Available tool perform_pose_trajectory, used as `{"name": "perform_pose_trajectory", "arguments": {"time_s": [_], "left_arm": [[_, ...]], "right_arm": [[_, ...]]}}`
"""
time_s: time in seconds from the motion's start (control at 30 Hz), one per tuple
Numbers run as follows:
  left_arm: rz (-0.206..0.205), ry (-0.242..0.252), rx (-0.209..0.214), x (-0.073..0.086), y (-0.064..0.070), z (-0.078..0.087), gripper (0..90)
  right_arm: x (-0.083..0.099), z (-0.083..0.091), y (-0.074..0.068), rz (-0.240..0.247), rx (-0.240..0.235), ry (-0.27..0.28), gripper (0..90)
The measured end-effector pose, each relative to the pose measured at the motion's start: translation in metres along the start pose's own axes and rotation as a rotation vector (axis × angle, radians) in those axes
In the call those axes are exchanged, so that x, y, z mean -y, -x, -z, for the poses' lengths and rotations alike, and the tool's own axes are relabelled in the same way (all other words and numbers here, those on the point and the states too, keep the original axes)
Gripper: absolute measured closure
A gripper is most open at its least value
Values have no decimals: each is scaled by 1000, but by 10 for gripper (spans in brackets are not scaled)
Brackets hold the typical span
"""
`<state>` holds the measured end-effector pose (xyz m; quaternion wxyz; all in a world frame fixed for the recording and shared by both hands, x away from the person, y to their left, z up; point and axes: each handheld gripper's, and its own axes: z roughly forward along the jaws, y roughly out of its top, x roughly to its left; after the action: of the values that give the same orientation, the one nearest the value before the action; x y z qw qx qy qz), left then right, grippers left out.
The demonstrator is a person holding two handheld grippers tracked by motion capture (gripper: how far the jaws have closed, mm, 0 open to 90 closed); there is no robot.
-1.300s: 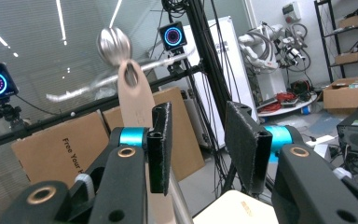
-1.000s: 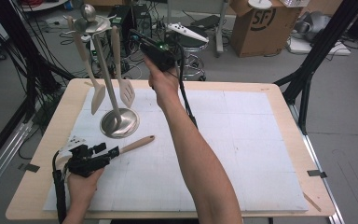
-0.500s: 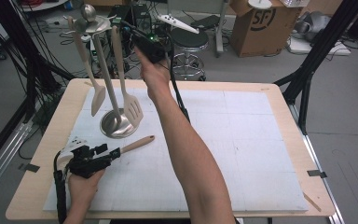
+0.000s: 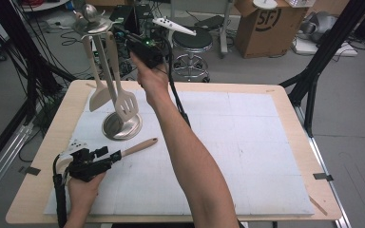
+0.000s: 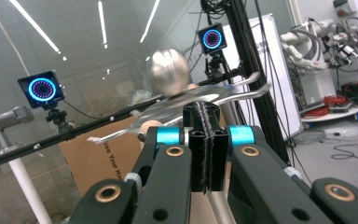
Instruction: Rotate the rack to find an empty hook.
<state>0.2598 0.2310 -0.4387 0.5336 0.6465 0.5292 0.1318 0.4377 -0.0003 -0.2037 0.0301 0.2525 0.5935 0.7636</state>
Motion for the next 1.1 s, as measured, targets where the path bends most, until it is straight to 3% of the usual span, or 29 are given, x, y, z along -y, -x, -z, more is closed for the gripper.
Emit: {"name": "perform_pose_trajectory", "arguments": {"time_s": [0.37,0.63,0.9,1.1], "left_arm": [[-1,3,-4,0,1,-1,313],[-4,5,-4,0,-1,1,312],[-5,10,-8,1,-1,2,312],[-9,1,-6,1,1,-1,313]], "right_arm": [[15,-10,-30,32,-48,-4,900],[24,-21,-43,54,-52,-37,900],[25,-2,-25,19,4,-27,900],[14,9,-17,8,35,29,900]]}}
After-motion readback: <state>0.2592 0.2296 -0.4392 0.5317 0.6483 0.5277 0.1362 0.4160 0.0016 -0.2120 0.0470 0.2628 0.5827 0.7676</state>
